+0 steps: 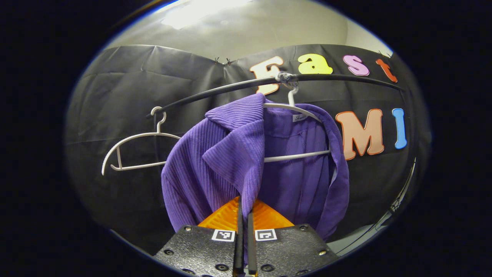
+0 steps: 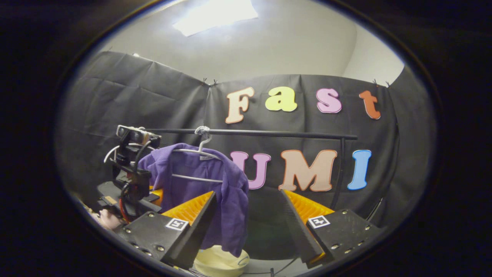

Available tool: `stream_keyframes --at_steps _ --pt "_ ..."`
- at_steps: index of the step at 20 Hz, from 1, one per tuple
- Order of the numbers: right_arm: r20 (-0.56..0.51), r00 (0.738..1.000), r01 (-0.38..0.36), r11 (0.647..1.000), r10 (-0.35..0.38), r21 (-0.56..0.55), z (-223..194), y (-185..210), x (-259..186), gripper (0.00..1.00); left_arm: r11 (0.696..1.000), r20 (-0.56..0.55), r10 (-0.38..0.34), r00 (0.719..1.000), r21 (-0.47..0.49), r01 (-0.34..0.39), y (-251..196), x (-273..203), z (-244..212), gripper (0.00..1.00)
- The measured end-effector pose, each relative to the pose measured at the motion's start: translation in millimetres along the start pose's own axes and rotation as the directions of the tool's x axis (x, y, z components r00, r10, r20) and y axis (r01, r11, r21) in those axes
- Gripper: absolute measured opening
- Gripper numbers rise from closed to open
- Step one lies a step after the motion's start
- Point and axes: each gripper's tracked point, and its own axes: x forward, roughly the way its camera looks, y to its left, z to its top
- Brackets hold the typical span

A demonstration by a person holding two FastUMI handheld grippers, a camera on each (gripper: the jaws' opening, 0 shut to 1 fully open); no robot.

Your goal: Grasp the clothes on the hanger with both hands and then place them into the laundry hamper below.

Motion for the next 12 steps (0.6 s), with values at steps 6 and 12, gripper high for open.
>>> stream_keyframes --at_steps 6,12 --pt "-0.019 0.999 -0.032 0.999 0.032 -0.015 -18 26 47 0.97 0.999 0.009 -0.036 0.999 -0.018 0.036 21 -16 20 0.02" --pt "-0.031 0.997 -0.077 0.996 0.075 -0.04 -42 58 110 0.97 0.998 0.047 -0.037 0.998 -0.044 0.039 41 -25 44 0.02"
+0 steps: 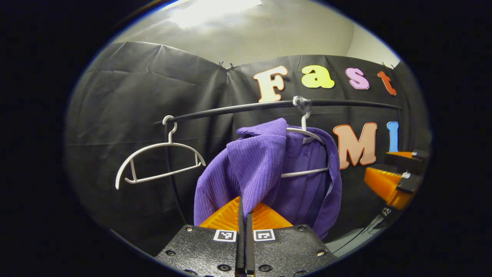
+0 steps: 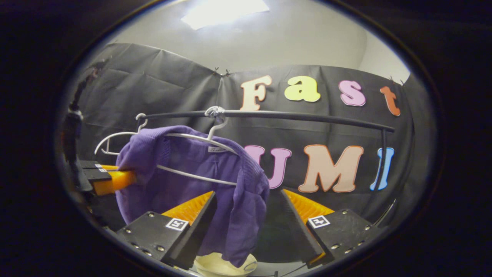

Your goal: Grasp the clothes on the hanger with both hands and then place them into the laundry hamper below.

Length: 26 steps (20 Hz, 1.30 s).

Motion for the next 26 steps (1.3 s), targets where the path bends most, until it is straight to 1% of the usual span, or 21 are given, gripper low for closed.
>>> stream_keyframes --at_steps 4,6,7,8,9,10,11,13,14,15,16,17,19,20,21,22,23,24,25,26 --pt "-0.01 1.0 0.007 1.0 -0.007 0.001 -16 12 48 0.97 1.0 0.031 0.018 0.999 0.02 -0.018 13 -1 13 0.02" --pt "-0.031 0.999 0.02 1.0 -0.02 0.009 -29 11 68 0.97 1.0 0.034 0.024 0.999 0.019 -0.024 18 0 15 0.02" --pt "-0.04 0.999 0.027 1.0 -0.026 0.016 -34 11 76 0.94 0.999 0.033 0.026 0.999 0.019 -0.026 20 1 16 0.02" --pt "-0.045 0.998 0.041 0.999 -0.04 0.023 -38 6 85 0.97 0.999 0.036 0.028 0.999 0.023 -0.029 22 1 17 0.02" --pt "-0.057 0.997 0.056 0.998 -0.054 0.027 -43 3 93 0.97 0.999 0.038 0.032 0.999 0.026 -0.033 25 2 18 0.02" --pt "-0.075 0.995 0.073 0.997 -0.07 0.035 -51 -1 97 0.94 0.999 0.044 0.033 0.999 0.03 -0.034 27 1 19 0.02" --pt "-0.092 0.993 0.082 0.996 -0.078 0.046 -58 -3 102 0.98 0.999 0.049 0.033 0.998 0.034 -0.035 29 2 21 0.02" --pt "-0.126 0.989 0.083 0.994 -0.074 0.069 -70 -2 109 0.97 0.999 0.052 0.034 0.998 0.033 -0.035 31 2 24 0.02" --pt "-0.138 0.988 0.079 0.994 -0.068 0.081 -76 -3 112 0.98 0.999 0.056 0.033 0.998 0.031 -0.034 32 2 25 0.0" --pt "-0.145 0.987 0.078 0.993 -0.065 0.089 -79 -2 116 0.98 0.999 0.06 0.033 0.998 0.034 -0.035 34 2 26 0.02" --pt "-0.15 0.987 0.077 0.993 -0.063 0.093 -83 -1 115 0.94 0.999 0.066 0.033 0.997 0.039 -0.036 36 2 28 0.02" --pt "-0.157 0.986 0.077 0.993 -0.062 0.092 -86 3 115 0.92 0.998 0.073 0.033 0.997 0.043 -0.036 37 2 30 0.02" --pt "-0.159 0.985 0.085 0.993 -0.07 0.087 -89 2 113 0.63 0.998 0.077 0.032 0.997 0.047 -0.036 38 2 32 0.02" --pt "-0.158 0.984 0.096 0.993 -0.084 0.073 -89 0 112 0.55 0.998 0.078 0.034 0.996 0.049 -0.038 39 3 33 0.02" --pt "-0.161 0.982 0.108 0.993 -0.098 0.055 -88 -3 110 0.4 0.998 0.084 0.034 0.996 0.049 -0.038 39 2 35 0.02" --pt "-0.177 0.979 0.107 0.993 -0.098 0.044 -90 -3 110 0.25 0.998 0.089 0.036 0.995 0.046 -0.04 41 2 37 0.02" --pt "-0.197 0.974 0.114 0.993 -0.107 0.025 -94 -5 109 0.27 0.998 0.094 0.038 0.995 0.042 -0.042 43 1 39 0.02" --pt "-0.2 0.974 0.117 0.993 -0.111 0.018 -92 -9 110 0.26 0.998 0.099 0.04 0.994 0.036 -0.044 45 1 41 0.02" --pt "-0.201 0.973 0.119 0.993 -0.114 0.013 -89 -10 108 0.05 0.999 0.103 0.041 0.994 0.028 -0.044 46 3 43 0.02" --pt "-0.2 0.972 0.126 0.992 -0.122 0.006 -87 -12 106 0.05 0.999 0.102 0.041 0.994 0.023 -0.043 47 2 44 0.02"
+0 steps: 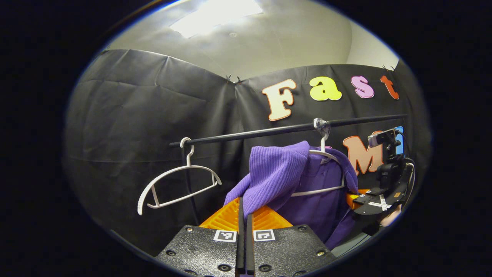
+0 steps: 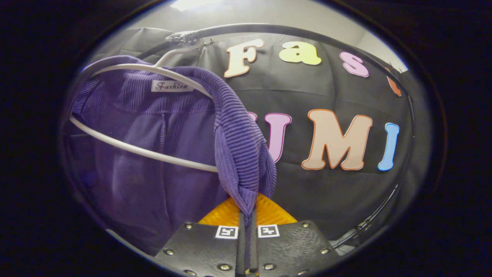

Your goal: Grasp the clothes on the hanger with both hands and then place them into the laundry hamper below.

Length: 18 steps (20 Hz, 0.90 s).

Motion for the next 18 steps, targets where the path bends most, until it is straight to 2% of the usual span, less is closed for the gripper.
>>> stream_keyframes --at_steps 5,6,9,11,13,14,17,18 --pt "0.013 0.999 0.038 0.999 -0.038 0.011 9 -18 -8 0.05 1.0 0.031 0.004 1.0 -0.015 -0.004 9 0 16 0.02" --pt "0.017 0.999 0.046 0.999 -0.046 0.014 12 -22 -9 0.02 1.0 0.042 0.003 0.999 -0.017 -0.002 11 0 20 0.02" --pt "0.038 0.996 0.081 0.997 -0.081 0.007 24 -35 -10 0.05 0.998 0.041 0.006 0.999 -0.056 -0.004 17 5 25 0.02" --pt "0.052 0.994 0.1 0.995 -0.1 0.007 32 -42 -11 0.02 0.998 0.039 0.004 0.999 -0.062 -0.002 21 10 26 0.02" --pt "0.064 0.992 0.113 0.994 -0.113 0.01 39 -48 -11 0.02 0.997 0.048 0.0 0.999 -0.071 0.004 24 11 33 0.05" --pt "0.069 0.991 0.117 0.993 -0.118 0.014 42 -51 -10 0.05 0.997 0.054 -0.002 0.999 -0.077 0.006 25 12 37 0.02" --pt "0.081 0.989 0.126 0.992 -0.127 0.011 48 -56 -6 0.05 0.996 0.063 -0.01 0.998 -0.091 0.015 30 15 45 0.0" --pt "0.085 0.988 0.129 0.992 -0.129 0.007 51 -58 -4 0.05 0.996 0.068 -0.007 0.998 -0.093 0.014 32 15 49 0.02"
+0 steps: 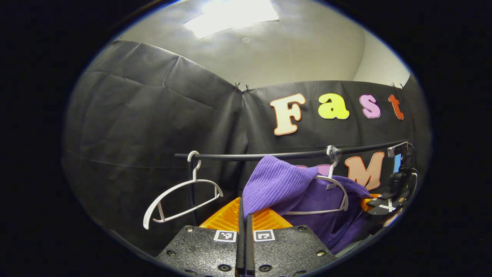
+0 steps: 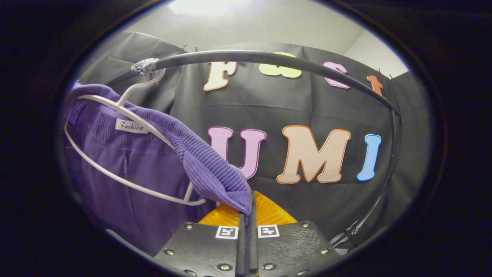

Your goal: Grasp the clothes on the hanger with both hands and then place them into the laundry hamper below.

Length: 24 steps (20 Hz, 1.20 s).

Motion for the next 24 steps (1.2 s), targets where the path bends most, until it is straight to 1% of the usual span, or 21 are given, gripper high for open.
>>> stream_keyframes --at_steps 1,2,3,4,5,6,7,8,9,10,13,14,15,18,20,21,24 --pt "0.007 1.0 0.008 1.0 -0.008 -0.008 3 -2 2 0.05 1.0 0.011 0.004 1.0 0.003 -0.004 3 1 4 0.02" --pt "0.015 1.0 0.017 1.0 -0.016 -0.012 6 -5 3 0.05 1.0 0.024 0.008 1.0 0.01 -0.008 6 3 8 0.05" --pt "0.024 0.999 0.024 1.0 -0.023 -0.01 9 -7 5 0.05 1.0 0.04 0.01 0.999 0.019 -0.011 9 5 16 0.02" --pt "0.029 0.999 0.027 1.0 -0.027 -0.004 12 -9 8 0.04 0.999 0.052 0.012 0.999 0.029 -0.014 11 7 20 0.05" --pt "0.032 0.999 0.03 1.0 -0.03 0.001 14 -10 11 0.05 0.999 0.059 0.014 0.998 0.033 -0.016 13 10 23 0.05" --pt "0.035 0.999 0.033 0.999 -0.033 0.005 16 -12 14 0.05 0.999 0.066 0.016 0.998 0.035 -0.018 16 13 26 0.0" --pt "0.041 0.999 0.035 0.999 -0.035 0.008 19 -13 16 0.05 0.999 0.076 0.02 0.997 0.041 -0.024 18 15 29 0.0" --pt "0.048 0.998 0.036 0.999 -0.037 0.01 22 -13 18 0.05 0.998 0.084 0.024 0.996 0.05 -0.028 22 19 31 0.02" --pt "0.054 0.998 0.037 0.999 -0.037 0.01 24 -14 20 0.05 0.997 0.09 0.029 0.996 0.062 -0.035 27 23 32 0.0" --pt "0.06 0.997 0.037 0.999 -0.038 0.009 27 -14 22 0.05 0.997 0.09 0.032 0.995 0.072 -0.038 30 28 30 0.05" --pt "0.072 0.996 0.044 0.999 -0.044 0.008 31 -16 26 0.05 0.995 0.096 0.04 0.995 0.089 -0.049 38 39 29 0.02" --pt "0.074 0.996 0.046 0.999 -0.047 0.009 32 -17 28 0.05 0.994 0.099 0.043 0.994 0.093 -0.053 41 42 28 0.02" --pt "0.076 0.996 0.048 0.999 -0.048 0.011 33 -17 29 0.05 0.994 0.102 0.047 0.994 0.095 -0.057 44 46 26 0.05" --pt "0.077 0.996 0.049 0.999 -0.05 0.014 34 -16 33 0.04 0.992 0.094 0.063 0.994 0.101 -0.073 53 61 15 0.0" --pt "0.078 0.996 0.049 0.999 -0.049 0.007 34 -14 37 0.04 0.992 0.077 0.067 0.995 0.099 -0.075 57 67 3 0.01" --pt "0.078 0.996 0.051 0.999 -0.051 -0.001 34 -14 38 0.04 0.992 0.065 0.068 0.996 0.102 -0.074 59 68 -5 0.05" --pt "0.077 0.996 0.053 0.999 -0.053 0.002 33 -14 43 0.04 0.991 0.046 0.066 0.997 0.114 -0.071 63 72 -25 0.02"
